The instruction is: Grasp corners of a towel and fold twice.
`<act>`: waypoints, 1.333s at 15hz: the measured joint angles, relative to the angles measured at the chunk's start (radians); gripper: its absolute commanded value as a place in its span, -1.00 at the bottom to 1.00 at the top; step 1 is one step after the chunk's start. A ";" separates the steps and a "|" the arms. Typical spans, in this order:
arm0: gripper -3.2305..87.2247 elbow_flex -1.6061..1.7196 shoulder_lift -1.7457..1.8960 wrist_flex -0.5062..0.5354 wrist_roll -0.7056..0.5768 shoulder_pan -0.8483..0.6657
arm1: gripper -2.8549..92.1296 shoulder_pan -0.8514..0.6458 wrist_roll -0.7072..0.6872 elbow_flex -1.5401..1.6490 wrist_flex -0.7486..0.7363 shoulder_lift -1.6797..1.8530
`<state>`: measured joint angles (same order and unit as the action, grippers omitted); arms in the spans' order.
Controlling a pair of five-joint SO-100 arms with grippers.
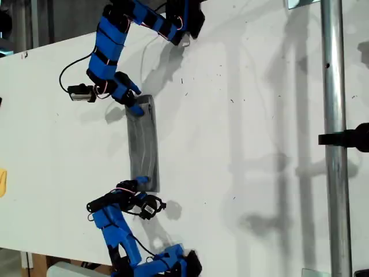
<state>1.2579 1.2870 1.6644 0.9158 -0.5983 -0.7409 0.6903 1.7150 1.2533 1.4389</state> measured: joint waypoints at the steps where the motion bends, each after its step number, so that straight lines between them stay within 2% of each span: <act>1: -0.39 0.035 0.072 0.002 -0.008 0.008 | -0.25 -0.006 0.006 0.018 0.018 0.035; 4: -0.41 0.236 0.347 0.002 0.009 0.014 | -0.22 -0.066 0.041 0.156 0.064 0.233; 6: -0.45 0.399 0.551 0.008 0.074 0.026 | -0.19 -0.150 0.086 0.304 0.117 0.456; 8: -0.62 0.566 0.788 -0.005 0.160 0.083 | -0.16 -0.195 0.152 0.433 0.196 0.758; 9: -0.69 0.676 0.940 -0.040 0.207 0.126 | -0.15 -0.133 0.212 0.482 0.221 0.917; 11: -0.96 0.953 1.342 -0.149 0.319 0.262 | -0.17 0.089 0.400 0.551 0.296 1.135; 14: -0.99 1.433 2.002 -0.262 0.491 0.462 | -0.15 0.532 0.830 0.703 0.359 1.388; 15: -0.99 1.563 2.118 -0.279 0.532 0.511 | -0.12 0.638 0.945 0.738 0.359 1.391; 16: -0.99 1.640 2.146 -0.293 0.555 0.535 | -0.09 0.678 0.994 0.765 0.351 1.376; 18: -0.99 1.704 2.175 -0.322 0.572 0.543 | -0.10 0.646 0.983 0.772 0.354 1.393; 20: -0.99 1.743 2.178 -0.345 0.575 0.543 | -0.09 0.426 0.778 0.772 0.296 1.347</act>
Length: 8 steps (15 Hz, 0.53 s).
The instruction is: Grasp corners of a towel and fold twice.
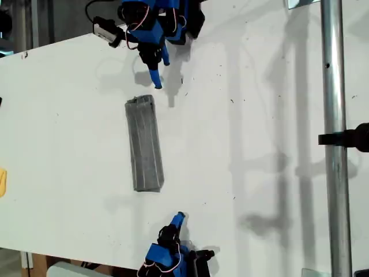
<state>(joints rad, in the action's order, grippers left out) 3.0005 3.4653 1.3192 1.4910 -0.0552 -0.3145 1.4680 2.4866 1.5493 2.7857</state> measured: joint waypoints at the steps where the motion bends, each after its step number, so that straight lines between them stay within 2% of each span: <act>1: -0.99 0.012 0.000 -0.014 0.002 0.002 | -0.08 -0.120 -0.118 0.000 -0.072 -0.072; 2: -0.99 0.014 0.000 -0.018 0.008 0.002 | -0.07 -0.207 -0.215 -0.006 -0.153 -0.190; 4: -0.99 0.014 0.000 -0.021 0.020 0.011 | -0.05 -0.314 -0.321 -0.061 -0.328 -0.451; 6: -0.99 0.014 0.000 -0.021 0.031 0.021 | -0.04 -0.344 -0.367 -0.130 -0.480 -0.709; 8: -0.99 0.014 0.000 -0.018 0.034 0.021 | -0.03 -0.368 -0.396 -0.241 -0.571 -0.939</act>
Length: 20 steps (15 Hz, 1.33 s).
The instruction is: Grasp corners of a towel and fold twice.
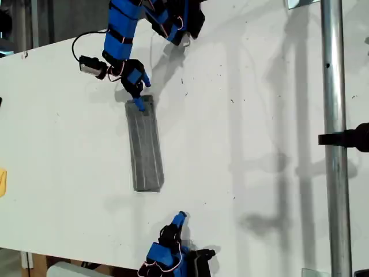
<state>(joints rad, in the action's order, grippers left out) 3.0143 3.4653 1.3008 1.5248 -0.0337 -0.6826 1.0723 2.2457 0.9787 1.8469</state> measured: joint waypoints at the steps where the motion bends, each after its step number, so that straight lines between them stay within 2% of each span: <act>1: -0.99 0.000 0.000 0.005 0.000 0.000 | -0.03 -0.002 -0.008 -0.074 -0.026 -0.112; 3: -0.99 0.000 0.000 0.025 0.002 0.000 | -0.14 -0.002 -0.025 -0.249 -0.040 -0.359; 4: -0.99 0.000 0.000 0.034 0.002 0.000 | -0.46 0.002 -0.044 -0.345 -0.035 -0.454; 5: -0.99 0.000 0.000 0.037 0.006 0.000 | -0.88 0.012 -0.058 -0.413 -0.035 -0.505; 6: -0.99 0.000 0.000 0.037 0.011 0.002 | -0.94 0.021 -0.063 -0.483 -0.035 -0.552; 10: -0.98 0.000 0.000 0.037 0.014 0.002 | -0.94 0.063 -0.069 -0.500 -0.012 -0.526; 13: -0.98 0.000 0.000 0.037 -0.002 0.002 | -0.94 0.057 -0.069 -0.252 0.244 -0.158; 16: -0.98 0.000 0.000 0.034 -0.009 0.002 | -0.94 0.048 -0.043 -0.161 0.589 0.370; 18: -0.98 0.000 0.000 0.032 -0.014 0.002 | -0.94 0.118 0.002 -0.241 0.601 0.373; 20: -0.98 0.000 0.000 0.032 -0.021 0.002 | -0.94 0.192 0.014 -0.388 0.425 0.114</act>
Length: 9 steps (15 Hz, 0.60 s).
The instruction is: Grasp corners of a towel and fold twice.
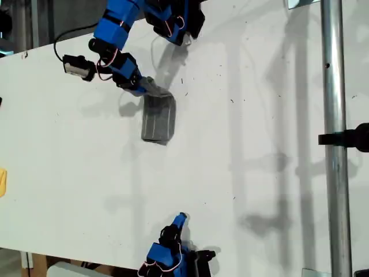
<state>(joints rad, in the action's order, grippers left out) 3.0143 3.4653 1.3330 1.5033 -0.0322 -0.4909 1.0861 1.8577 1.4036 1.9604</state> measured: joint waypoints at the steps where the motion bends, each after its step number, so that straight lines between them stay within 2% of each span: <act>1: -0.98 0.003 0.000 0.000 0.000 0.000 | -0.91 0.028 0.003 -0.091 -0.089 -0.172; 2: -0.98 0.015 0.000 -0.002 0.000 0.000 | -0.72 0.051 0.003 -0.181 -0.179 -0.353; 3: -0.95 0.028 0.000 -0.014 0.000 0.002 | -0.14 0.069 0.011 -0.284 -0.238 -0.526; 4: -0.92 0.048 0.000 -0.026 0.000 0.002 | -0.17 0.080 0.015 -0.413 -0.247 -0.681; 6: -0.86 0.083 0.000 -0.031 0.041 0.005 | -0.40 0.097 0.009 -0.546 -0.241 -0.706; 8: -0.86 0.097 0.000 -0.029 0.077 0.003 | -0.51 0.095 -0.011 -0.549 -0.183 -0.459; 9: -0.86 0.100 0.000 -0.029 0.077 0.003 | -0.67 0.074 -0.014 -0.466 -0.161 -0.256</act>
<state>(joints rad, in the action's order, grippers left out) 3.1140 3.4653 1.3039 1.5800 -0.0291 -0.4172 1.0723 1.3913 1.2425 1.7043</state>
